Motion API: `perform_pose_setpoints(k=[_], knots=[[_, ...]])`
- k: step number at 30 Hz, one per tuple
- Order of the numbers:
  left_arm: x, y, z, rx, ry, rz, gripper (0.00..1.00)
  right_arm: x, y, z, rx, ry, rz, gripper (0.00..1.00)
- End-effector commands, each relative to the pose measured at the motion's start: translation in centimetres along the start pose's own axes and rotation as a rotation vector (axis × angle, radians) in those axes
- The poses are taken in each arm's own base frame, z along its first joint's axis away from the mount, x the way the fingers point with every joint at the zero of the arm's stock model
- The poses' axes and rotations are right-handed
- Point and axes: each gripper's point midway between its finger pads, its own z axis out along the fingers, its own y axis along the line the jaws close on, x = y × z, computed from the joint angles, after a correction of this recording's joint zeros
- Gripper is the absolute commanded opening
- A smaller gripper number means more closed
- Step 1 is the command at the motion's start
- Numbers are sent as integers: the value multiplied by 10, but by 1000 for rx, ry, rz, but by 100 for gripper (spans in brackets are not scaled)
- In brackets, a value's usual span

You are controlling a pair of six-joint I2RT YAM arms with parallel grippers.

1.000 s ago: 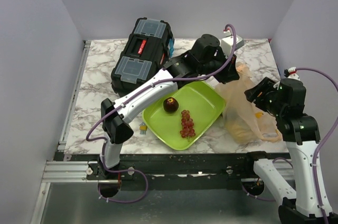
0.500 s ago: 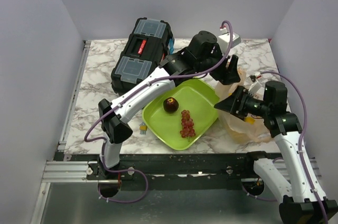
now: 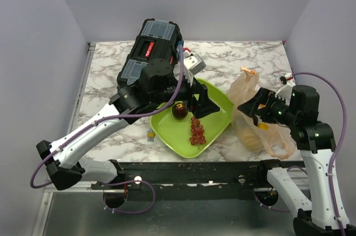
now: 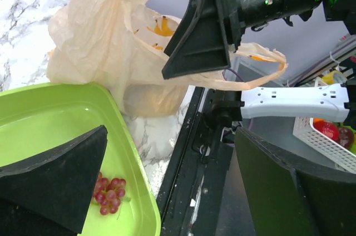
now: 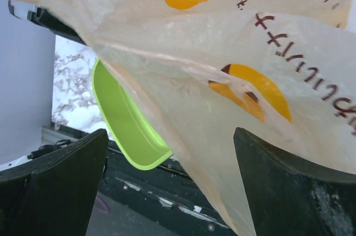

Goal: Take the fake fruits out of the plastic bag
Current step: Adjust the plastic bag at the center of the board.

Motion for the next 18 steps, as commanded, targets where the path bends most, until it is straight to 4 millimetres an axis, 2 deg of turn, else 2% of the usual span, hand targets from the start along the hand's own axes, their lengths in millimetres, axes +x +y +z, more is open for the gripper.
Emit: perform_pose_setpoints(k=[1,3,5,7,8,9,11,14,15,18], knots=[[27,6,2,-3,15,-62,95,-10,-8,-27,100,-86,-50,97],[34,12,13,-30,-14,-132,94,-19,-16,-39,173,-156,-40,96],[38,24,28,-133,-60,-204,94,-30,-44,-55,356,-256,20,94],[40,28,46,-207,-76,-225,94,-34,-66,-68,486,-320,54,89],[38,29,56,-243,-85,-238,94,-33,-66,-69,486,-322,56,82],[40,29,65,-266,-85,-275,94,-31,-60,-67,451,-307,40,69],[43,29,84,-277,-75,-354,93,-27,-45,-61,354,-269,9,56],[47,32,107,-308,-56,-393,93,-15,-19,-46,190,-179,-30,43],[48,33,112,-319,-55,-391,94,-12,-17,-43,172,-156,-31,36],[45,34,123,-337,-77,-367,97,-9,-17,-41,161,-157,-9,31]])
